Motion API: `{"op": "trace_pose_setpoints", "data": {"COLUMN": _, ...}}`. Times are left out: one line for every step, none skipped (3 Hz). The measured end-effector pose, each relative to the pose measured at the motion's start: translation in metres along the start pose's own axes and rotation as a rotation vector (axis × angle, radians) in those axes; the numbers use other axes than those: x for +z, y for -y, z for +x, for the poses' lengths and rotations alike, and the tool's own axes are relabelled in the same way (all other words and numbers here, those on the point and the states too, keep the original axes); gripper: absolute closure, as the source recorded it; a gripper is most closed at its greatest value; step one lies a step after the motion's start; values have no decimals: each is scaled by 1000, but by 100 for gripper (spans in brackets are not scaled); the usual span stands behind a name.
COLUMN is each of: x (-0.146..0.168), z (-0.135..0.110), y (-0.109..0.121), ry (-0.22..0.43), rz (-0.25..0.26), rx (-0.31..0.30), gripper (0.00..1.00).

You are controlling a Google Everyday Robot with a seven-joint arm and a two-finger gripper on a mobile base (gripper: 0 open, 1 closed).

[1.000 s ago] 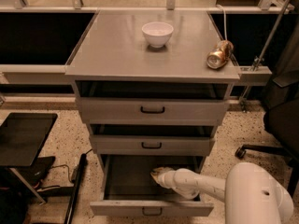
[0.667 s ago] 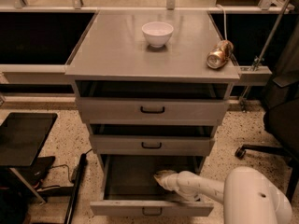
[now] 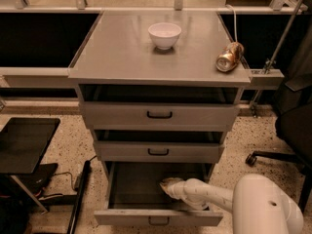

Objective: Place rxbar chocolate into bottom drawer

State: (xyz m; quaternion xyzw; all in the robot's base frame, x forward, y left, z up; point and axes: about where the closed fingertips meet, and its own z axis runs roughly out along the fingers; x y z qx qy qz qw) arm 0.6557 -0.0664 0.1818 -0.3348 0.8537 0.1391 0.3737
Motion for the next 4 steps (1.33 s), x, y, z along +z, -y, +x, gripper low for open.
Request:
{"op": "trace_pose_setpoints", "data": {"x": 0, "z": 0, "y": 0, "ry": 0, "rz": 0, "rx": 0, "gripper": 58}}
{"op": "trace_pose_setpoints", "data": {"x": 0, "z": 0, "y": 0, "ry": 0, "rz": 0, "rx": 0, "gripper": 35}}
{"op": "trace_pose_setpoints", "data": {"x": 0, "z": 0, "y": 0, "ry": 0, "rz": 0, "rx": 0, "gripper": 11}}
{"op": "trace_pose_setpoints", "data": {"x": 0, "z": 0, "y": 0, "ry": 0, "rz": 0, "rx": 0, "gripper": 0}}
